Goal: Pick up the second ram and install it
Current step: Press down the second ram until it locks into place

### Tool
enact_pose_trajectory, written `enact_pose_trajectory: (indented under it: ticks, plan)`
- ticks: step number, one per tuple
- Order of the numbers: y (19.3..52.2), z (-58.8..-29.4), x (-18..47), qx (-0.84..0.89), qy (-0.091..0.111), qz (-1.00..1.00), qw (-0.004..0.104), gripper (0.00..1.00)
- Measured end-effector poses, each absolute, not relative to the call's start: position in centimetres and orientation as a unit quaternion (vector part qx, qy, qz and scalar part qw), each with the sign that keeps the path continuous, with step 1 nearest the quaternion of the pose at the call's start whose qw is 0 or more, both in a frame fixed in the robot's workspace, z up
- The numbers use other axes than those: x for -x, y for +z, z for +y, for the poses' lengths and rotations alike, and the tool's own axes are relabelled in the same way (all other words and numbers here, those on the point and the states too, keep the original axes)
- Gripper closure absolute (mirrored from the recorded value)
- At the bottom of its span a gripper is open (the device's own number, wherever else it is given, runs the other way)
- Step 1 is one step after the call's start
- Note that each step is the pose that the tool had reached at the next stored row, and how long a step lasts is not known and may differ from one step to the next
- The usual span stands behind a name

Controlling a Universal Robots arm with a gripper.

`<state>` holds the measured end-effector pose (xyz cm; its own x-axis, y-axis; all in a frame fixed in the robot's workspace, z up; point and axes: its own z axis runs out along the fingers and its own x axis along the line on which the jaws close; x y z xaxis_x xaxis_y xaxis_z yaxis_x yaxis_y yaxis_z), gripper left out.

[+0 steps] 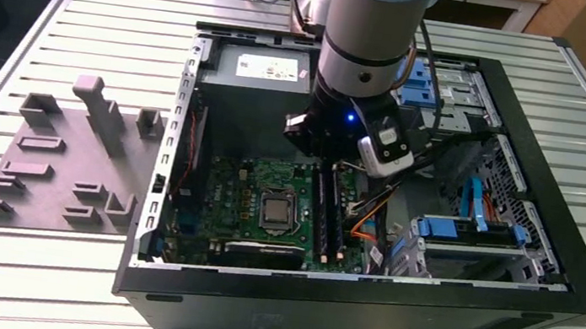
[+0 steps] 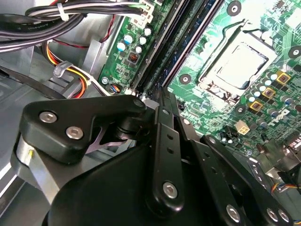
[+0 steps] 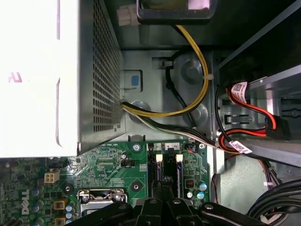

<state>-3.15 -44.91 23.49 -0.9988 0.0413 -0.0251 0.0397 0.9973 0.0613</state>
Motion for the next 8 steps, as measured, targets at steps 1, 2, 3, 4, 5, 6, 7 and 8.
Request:
enact_pose_trajectory:
  ticks: [1, 2, 3, 4, 5, 6, 7, 8]
  plan:
    - [23.49, -44.95, 3.14, -0.02, 0.03, 0.999, 0.013, 0.89]
    - [23.49, -44.99, 3.15, -0.02, 0.03, 0.999, 0.013, 0.89]
    - [23.49, -45.04, 3.15, -0.02, 0.03, 0.999, 0.013, 0.89]
    - [23.49, -45.1, 3.14, -0.02, 0.03, 0.999, 0.013, 0.89]
    - [23.49, -45.16, 3.14, -0.02, 0.03, 0.999, 0.013, 0.89]
    - [23.49, -45.22, 3.14, -0.02, 0.03, 0.999, 0.013, 0.89]
    - [23.49, -45.29, 3.14, -0.02, 0.03, 0.999, 0.013, 0.89]
    - [23.49, -45.36, 3.14, -0.02, 0.03, 0.999, 0.013, 0.89]
